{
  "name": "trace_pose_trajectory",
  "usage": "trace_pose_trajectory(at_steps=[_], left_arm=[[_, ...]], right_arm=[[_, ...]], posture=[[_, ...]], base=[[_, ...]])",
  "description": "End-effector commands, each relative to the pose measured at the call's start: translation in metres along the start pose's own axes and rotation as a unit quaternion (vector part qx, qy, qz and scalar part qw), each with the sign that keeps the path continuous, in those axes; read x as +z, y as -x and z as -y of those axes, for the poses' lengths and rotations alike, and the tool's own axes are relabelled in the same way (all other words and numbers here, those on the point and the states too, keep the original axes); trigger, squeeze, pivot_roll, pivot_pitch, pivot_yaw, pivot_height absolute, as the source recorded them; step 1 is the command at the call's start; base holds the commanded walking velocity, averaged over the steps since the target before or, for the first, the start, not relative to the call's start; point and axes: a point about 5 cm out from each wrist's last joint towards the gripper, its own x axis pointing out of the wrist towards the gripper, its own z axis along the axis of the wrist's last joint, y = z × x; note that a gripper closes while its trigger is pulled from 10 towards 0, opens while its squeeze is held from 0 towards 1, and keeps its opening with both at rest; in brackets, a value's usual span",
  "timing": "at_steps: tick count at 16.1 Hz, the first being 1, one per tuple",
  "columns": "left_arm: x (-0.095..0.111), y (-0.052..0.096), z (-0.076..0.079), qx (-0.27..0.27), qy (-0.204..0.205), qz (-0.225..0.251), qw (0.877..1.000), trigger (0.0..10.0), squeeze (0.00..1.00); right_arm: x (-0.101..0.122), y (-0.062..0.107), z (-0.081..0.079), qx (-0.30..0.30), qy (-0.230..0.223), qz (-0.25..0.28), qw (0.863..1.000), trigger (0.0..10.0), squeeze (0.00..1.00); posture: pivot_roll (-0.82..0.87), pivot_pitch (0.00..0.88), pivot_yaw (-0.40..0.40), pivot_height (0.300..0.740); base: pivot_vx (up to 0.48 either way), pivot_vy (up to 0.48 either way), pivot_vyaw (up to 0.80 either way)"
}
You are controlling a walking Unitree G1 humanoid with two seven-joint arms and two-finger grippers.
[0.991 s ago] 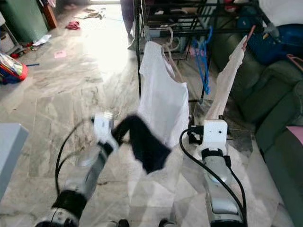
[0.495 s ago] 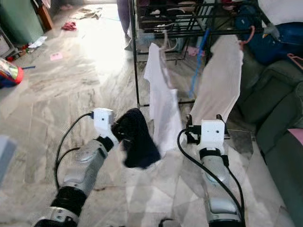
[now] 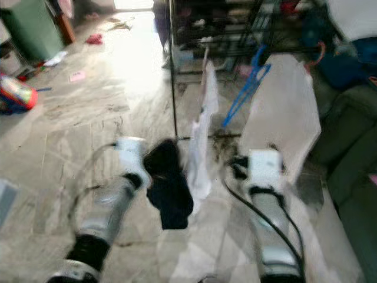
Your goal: Hang hanger
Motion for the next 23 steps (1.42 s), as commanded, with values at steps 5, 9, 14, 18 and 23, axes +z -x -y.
trace_pose_trajectory(at_steps=[5,9,14,18,23], left_arm=[[0.0082,0.0025,-0.0069,0.004,-0.012,0.011,1.0,10.0,0.0],[0.0085,0.0036,-0.0081,0.005,-0.015,0.01,1.0,10.0,0.0],[0.0076,0.0049,-0.0089,0.007,-0.017,0.006,1.0,10.0,0.0],[0.0062,0.0075,-0.0097,0.008,-0.02,0.002,1.0,10.0,0.0],[0.0057,0.0103,-0.0117,0.014,-0.026,0.0,1.0,10.0,0.0]], right_arm=[[0.0035,-0.0015,-0.006,0.008,-0.008,0.005,1.0,10.0,0.0],[0.0011,-0.0014,-0.0067,0.006,-0.002,0.001,1.0,10.0,0.0],[-0.0006,-0.0021,-0.0097,0.011,-0.009,-0.003,1.0,10.0,0.0],[-0.0024,-0.0027,-0.0092,0.003,-0.003,-0.007,1.0,10.0,0.0],[0.0002,-0.01,-0.0019,-0.03,0.009,-0.014,0.999,10.0,0.0]], posture=[[0.0,0.142,-0.002,0.74],[0.0,0.142,-0.002,0.74],[0.01,0.145,-0.001,0.74],[0.02,0.151,0.0,0.74],[0.02,0.155,0.005,0.74]], base=[[0.302,0.0,0.0],[0.303,0.0,0.0],[0.304,0.0,0.0],[0.302,0.0,0.0],[0.114,0.0,0.0]])
